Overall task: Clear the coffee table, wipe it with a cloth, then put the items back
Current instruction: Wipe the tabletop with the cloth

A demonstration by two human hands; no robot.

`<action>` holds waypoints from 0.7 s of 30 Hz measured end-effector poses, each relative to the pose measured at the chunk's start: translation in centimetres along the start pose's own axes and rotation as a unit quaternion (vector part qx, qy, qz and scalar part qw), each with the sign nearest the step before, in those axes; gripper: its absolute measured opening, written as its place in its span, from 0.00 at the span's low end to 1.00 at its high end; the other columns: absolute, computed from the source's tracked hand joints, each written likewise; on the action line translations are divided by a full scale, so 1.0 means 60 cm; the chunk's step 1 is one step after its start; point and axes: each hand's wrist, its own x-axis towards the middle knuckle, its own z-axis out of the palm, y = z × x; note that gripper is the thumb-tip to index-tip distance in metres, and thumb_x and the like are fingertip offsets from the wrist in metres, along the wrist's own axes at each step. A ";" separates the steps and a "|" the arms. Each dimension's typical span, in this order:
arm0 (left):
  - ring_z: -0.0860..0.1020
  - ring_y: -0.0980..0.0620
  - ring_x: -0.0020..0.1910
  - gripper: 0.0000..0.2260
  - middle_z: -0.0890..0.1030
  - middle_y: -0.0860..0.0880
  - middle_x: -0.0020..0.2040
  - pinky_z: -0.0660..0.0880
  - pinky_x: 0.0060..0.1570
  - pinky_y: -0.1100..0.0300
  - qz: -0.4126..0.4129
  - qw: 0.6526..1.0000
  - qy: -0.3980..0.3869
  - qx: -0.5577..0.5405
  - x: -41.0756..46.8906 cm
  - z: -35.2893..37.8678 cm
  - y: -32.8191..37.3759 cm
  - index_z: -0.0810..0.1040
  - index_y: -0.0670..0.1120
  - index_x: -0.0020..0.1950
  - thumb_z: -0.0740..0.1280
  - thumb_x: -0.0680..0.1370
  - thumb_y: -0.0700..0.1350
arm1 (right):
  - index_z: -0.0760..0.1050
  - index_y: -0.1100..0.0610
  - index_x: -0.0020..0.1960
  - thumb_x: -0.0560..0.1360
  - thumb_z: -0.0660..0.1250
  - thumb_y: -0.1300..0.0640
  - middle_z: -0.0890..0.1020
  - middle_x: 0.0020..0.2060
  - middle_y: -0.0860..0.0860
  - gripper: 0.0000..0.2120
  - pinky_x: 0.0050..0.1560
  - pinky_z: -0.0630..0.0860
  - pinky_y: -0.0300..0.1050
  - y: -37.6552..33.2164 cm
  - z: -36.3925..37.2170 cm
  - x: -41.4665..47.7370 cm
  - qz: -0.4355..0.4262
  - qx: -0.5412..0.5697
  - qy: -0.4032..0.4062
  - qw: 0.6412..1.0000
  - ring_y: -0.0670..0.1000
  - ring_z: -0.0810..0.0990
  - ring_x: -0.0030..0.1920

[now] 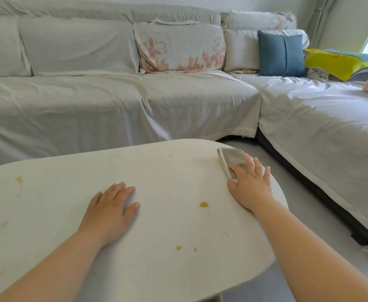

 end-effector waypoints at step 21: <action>0.45 0.56 0.74 0.22 0.50 0.54 0.76 0.40 0.71 0.56 0.010 0.999 0.026 -0.030 0.014 0.009 -0.012 0.52 0.55 0.71 0.47 0.78 0.54 | 0.55 0.46 0.71 0.76 0.51 0.56 0.55 0.74 0.47 0.24 0.67 0.60 0.52 -0.128 0.018 0.167 -0.059 0.029 -0.018 0.998 0.52 0.54 0.73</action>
